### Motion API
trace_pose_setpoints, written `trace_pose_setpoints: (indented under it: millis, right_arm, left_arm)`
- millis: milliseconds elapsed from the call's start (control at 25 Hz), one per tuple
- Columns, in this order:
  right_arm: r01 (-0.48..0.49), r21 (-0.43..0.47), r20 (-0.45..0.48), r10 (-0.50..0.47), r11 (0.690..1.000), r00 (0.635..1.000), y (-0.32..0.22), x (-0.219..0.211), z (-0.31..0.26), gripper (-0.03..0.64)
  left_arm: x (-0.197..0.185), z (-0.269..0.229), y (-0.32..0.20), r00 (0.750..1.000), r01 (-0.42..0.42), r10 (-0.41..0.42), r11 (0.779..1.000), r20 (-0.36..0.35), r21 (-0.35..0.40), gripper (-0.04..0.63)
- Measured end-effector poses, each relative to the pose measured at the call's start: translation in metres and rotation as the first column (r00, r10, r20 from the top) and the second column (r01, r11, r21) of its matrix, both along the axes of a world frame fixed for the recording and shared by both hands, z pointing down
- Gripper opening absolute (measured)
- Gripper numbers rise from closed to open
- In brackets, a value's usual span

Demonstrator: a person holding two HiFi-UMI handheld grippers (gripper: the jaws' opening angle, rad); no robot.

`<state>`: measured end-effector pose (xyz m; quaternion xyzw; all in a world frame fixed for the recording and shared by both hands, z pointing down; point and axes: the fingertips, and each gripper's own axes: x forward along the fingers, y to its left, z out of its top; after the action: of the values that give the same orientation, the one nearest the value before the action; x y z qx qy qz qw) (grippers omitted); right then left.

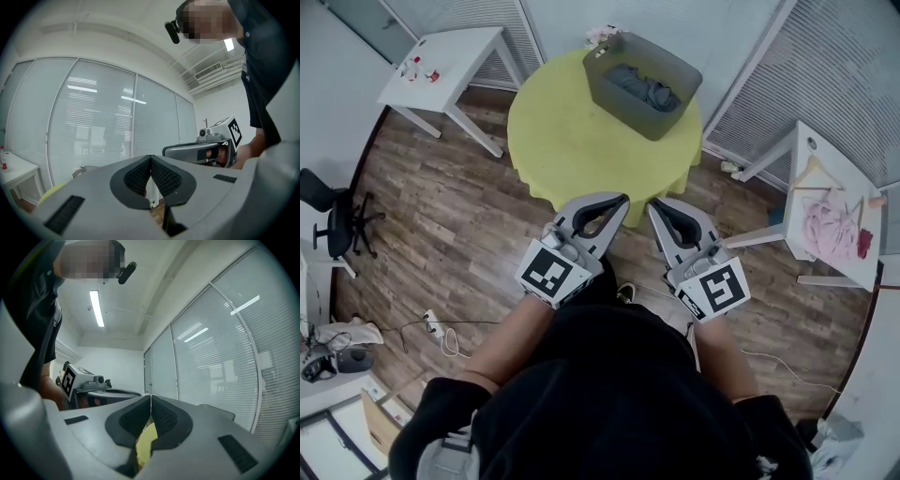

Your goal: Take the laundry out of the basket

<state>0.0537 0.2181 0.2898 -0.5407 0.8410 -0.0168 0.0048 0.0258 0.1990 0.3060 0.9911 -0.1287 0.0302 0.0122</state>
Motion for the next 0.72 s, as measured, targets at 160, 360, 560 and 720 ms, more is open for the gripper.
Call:
trace_pose_setpoints:
  millis: [160,360,560,720]
  right_arm:
    - [-0.013,-0.004,-0.008,0.013,1.0,1.0,-0.027,0.012,0.002,0.023]
    - [-0.028,-0.011,-0.017,0.027,1.0,0.999,-0.068,0.025,0.003,0.023]
    - [-0.042,-0.022,-0.02,0.042,0.999,0.999,-0.112,0.036,0.003,0.023]
    - [-0.052,-0.031,-0.023,0.051,0.998,0.998,-0.148,0.04,0.003,0.023]
  left_arm:
    - [0.012,0.006,-0.026,1.0,-0.017,0.017,1.0,0.006,-0.003,0.009]
    - [0.027,0.006,-0.067,0.999,-0.038,0.038,0.999,0.006,0.001,0.009]
    - [0.039,0.006,-0.113,0.999,-0.043,0.043,0.999,-0.016,-0.014,0.009]
    - [0.046,0.005,-0.147,0.997,-0.067,0.066,0.998,-0.026,-0.015,0.009]
